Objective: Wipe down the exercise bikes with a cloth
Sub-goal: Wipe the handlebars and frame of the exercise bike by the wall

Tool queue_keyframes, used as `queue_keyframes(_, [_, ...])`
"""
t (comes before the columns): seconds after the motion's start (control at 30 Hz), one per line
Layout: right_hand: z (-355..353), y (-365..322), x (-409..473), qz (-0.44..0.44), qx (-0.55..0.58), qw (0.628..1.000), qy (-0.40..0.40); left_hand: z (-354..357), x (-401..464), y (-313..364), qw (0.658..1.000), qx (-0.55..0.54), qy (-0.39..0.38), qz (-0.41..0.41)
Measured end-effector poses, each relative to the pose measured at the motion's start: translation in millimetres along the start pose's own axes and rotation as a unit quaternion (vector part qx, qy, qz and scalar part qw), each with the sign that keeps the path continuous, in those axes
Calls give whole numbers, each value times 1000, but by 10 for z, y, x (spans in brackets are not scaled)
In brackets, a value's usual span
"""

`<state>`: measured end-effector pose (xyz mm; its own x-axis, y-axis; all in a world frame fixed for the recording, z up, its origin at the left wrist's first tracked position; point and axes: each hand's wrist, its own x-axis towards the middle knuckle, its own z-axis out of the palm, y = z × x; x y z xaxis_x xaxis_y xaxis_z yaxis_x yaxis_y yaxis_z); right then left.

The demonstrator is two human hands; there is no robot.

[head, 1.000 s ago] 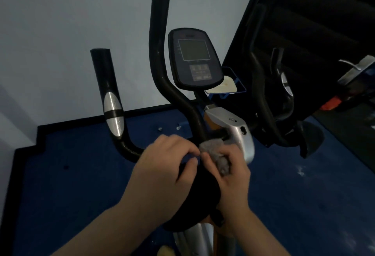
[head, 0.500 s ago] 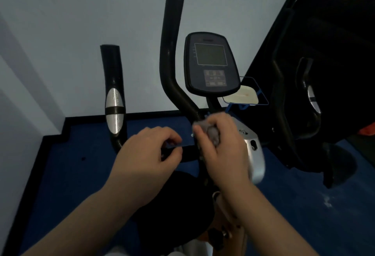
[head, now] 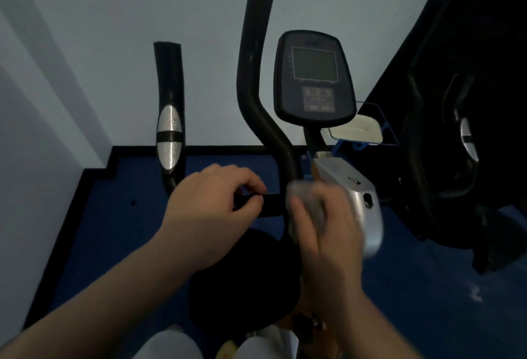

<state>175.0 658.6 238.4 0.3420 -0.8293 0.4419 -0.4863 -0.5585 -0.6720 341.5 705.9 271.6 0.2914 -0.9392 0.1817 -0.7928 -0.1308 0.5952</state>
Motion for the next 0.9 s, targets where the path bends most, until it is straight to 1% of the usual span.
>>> queue_keyframes(0.07, [-55,-10,-345,6,30,999,-24,0,-29,-16,1000,-18,13,-7])
queue_keyframes(0.13, [-42,21,-177,-36,-19,999,-33,1,-32,-18,1000,-24,14,-8])
queue_keyframes(0.2, [-14,-29,233,-32,-67,997,-16,10,-15,-18,1000,-8,5,-5])
queue_keyframes(0.27, [14,-64,388,-17,-44,999,3,7,-11,-20,1000,0,1,-7])
queue_keyframes(0.33, [-19,-65,142,-12,-34,999,-6,-5,-16,-9,1000,-6,-1,-10])
queue_keyframes(0.4, [-58,-54,-92,-47,-35,998,-35,-14,-27,-8,1000,-16,8,-11])
queue_keyframes(0.47, [-37,-46,70,-57,-53,996,-49,-17,-37,-4,1000,-21,10,-13])
queue_keyframes(0.5, [-2,-82,241,-63,-68,995,-41,-23,-33,2,1000,-22,8,-14])
queue_keyframes(0.57, [79,-156,542,-57,-80,995,-16,-27,-31,0,1000,-23,7,-15])
queue_keyframes(0.6, [93,-166,584,-50,-64,997,-15,-23,-35,-7,1000,-24,7,-15])
queue_keyframes(0.77, [-149,-59,132,-12,-21,996,-82,-38,-67,-4,998,-50,16,-15])
queue_keyframes(0.8, [-118,-68,201,-38,-45,995,-86,-32,-68,-5,999,-50,17,-12])
queue_keyframes(0.87, [18,-137,530,-104,-113,986,-63,-28,-62,-5,999,-40,11,-1])
queue_keyframes(0.9, [88,-202,718,-107,-128,985,-45,-34,-54,-4,999,-32,8,5])
